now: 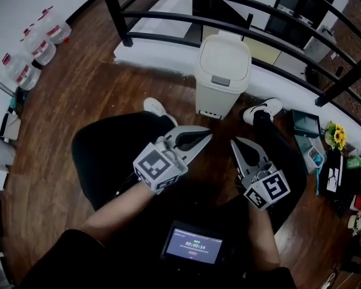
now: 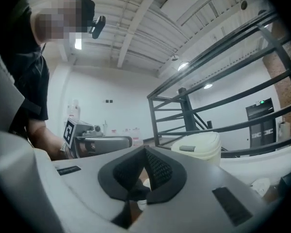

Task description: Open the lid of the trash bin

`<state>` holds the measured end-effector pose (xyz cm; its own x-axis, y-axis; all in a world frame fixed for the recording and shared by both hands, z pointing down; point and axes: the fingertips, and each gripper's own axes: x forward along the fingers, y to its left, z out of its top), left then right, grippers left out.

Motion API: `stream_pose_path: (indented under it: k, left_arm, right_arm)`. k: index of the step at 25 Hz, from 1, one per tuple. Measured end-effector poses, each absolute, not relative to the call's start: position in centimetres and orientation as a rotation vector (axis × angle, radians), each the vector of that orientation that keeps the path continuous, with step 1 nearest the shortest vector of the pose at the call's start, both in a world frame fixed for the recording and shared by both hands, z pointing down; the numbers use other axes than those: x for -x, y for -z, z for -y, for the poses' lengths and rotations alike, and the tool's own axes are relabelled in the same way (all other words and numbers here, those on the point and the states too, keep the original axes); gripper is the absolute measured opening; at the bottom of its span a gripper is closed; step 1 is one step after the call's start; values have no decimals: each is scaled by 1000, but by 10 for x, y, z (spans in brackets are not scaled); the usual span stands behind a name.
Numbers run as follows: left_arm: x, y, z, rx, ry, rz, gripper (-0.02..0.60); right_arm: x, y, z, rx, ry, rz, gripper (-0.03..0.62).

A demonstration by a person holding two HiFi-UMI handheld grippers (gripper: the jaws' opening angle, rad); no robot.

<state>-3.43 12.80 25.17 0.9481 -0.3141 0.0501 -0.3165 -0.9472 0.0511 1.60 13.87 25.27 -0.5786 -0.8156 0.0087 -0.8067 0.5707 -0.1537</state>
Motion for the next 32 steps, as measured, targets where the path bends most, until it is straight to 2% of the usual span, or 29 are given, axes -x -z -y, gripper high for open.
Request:
stream_pose_path:
  k: [9,32]
  left_arm:
    - [47,-250,-168,-3112,-52,463,40]
    - [52,-264,-162,-3111,-10,440,40]
  right_arm:
    - [32,-243,-185,1334,70,-2803,28]
    - [35,-251,-173,1341,49,-2804,26]
